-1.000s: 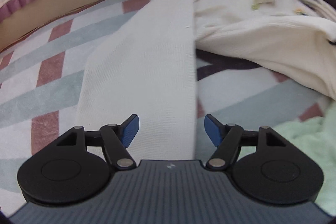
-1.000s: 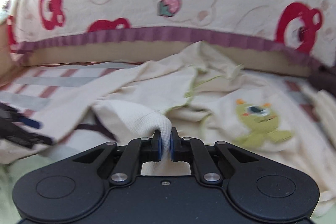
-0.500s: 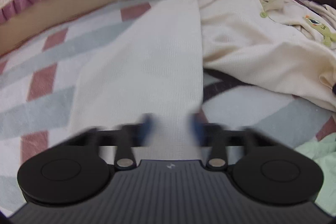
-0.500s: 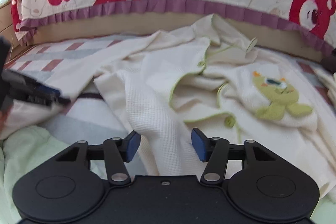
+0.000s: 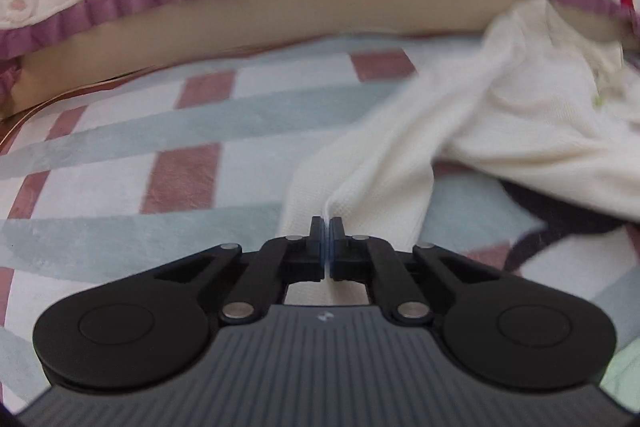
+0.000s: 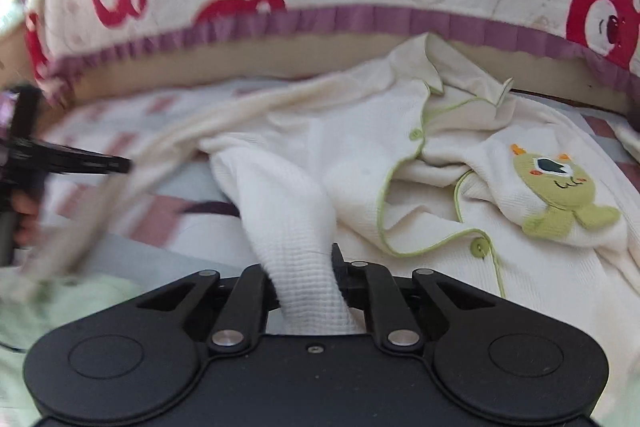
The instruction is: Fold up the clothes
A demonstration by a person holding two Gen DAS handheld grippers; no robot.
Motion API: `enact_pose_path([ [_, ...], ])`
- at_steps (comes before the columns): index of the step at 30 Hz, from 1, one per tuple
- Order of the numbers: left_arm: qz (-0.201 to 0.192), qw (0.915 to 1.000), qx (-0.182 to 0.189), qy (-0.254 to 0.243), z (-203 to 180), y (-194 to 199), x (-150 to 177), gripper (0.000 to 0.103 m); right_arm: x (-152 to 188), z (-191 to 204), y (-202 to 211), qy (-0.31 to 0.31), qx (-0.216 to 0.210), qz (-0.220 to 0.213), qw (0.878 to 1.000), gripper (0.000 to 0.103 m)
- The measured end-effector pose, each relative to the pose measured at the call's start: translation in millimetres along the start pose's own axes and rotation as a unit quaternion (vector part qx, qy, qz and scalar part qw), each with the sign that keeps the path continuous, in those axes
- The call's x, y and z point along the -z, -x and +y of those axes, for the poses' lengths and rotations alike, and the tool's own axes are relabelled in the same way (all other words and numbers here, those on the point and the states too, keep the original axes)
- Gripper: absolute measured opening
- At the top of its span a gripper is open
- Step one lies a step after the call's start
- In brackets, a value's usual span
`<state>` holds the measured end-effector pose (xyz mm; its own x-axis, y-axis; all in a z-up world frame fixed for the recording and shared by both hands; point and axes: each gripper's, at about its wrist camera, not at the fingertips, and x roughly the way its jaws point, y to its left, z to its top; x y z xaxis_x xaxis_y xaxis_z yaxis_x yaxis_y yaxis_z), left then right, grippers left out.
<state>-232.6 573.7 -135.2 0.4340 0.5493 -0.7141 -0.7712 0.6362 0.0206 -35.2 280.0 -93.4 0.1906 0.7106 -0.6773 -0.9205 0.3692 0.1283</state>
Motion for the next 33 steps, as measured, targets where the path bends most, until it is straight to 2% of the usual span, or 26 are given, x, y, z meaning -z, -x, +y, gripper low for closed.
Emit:
enact_pose_path([
  [3,-0.038,0.9984,-0.014,0.04,22.0,17.4,-12.3,0.002,3.4,13.4,21.0,0.031,-0.015,0.0,0.999,0.01],
  [6,-0.059,0.9952,-0.022,0.075,43.2,23.9,-18.7,0.002,15.5,15.0,11.3,0.048,-0.011,0.009,0.999,0.01],
  [10,-0.034,0.9948,-0.018,0.094,52.1,9.2,-13.0,0.002,30.0,17.8,-0.7,0.066,-0.013,0.029,0.997,0.011],
  [14,-0.017,0.9943,-0.015,0.104,54.2,-3.4,-8.6,0.002,35.8,21.5,-18.4,0.08,0.005,0.034,0.996,0.02],
  [15,-0.016,0.9944,-0.015,0.104,54.3,-6.1,-8.9,0.002,35.1,19.9,-26.1,0.074,-0.001,0.041,0.996,0.019],
  [17,-0.023,0.9952,-0.024,0.092,55.1,-8.9,-13.2,0.001,25.2,15.2,-28.9,0.051,-0.027,0.039,0.998,0.01],
  [19,-0.046,0.9954,-0.04,0.074,62.1,-4.2,-24.7,0.001,11.5,9.8,-26.1,0.023,-0.061,0.03,0.997,0.01],
  [21,-0.074,0.9924,-0.061,0.077,77.9,4.8,-40.5,0.001,-6.6,4.6,-12.1,-0.013,-0.097,0.013,0.995,0.01],
  [24,-0.099,0.9852,-0.052,0.13,114.6,16.2,-57.0,0.002,-33.2,6.3,18.3,-0.037,-0.147,-0.004,0.988,0.01],
  [27,-0.099,0.9819,-0.062,0.149,137.0,14.3,-62.6,0.002,-43.5,10.7,34.0,-0.043,-0.175,0.01,0.984,0.01],
  [30,-0.089,0.9818,-0.063,0.156,149.6,5.9,-64.5,0.002,-40.8,0.6,33.1,-0.097,-0.193,0.027,0.976,0.011],
  [33,-0.097,0.98,-0.079,0.155,159.6,8.8,-70.8,0.001,-42.8,-10.4,42.8,-0.156,-0.229,0.016,0.961,0.011],
])
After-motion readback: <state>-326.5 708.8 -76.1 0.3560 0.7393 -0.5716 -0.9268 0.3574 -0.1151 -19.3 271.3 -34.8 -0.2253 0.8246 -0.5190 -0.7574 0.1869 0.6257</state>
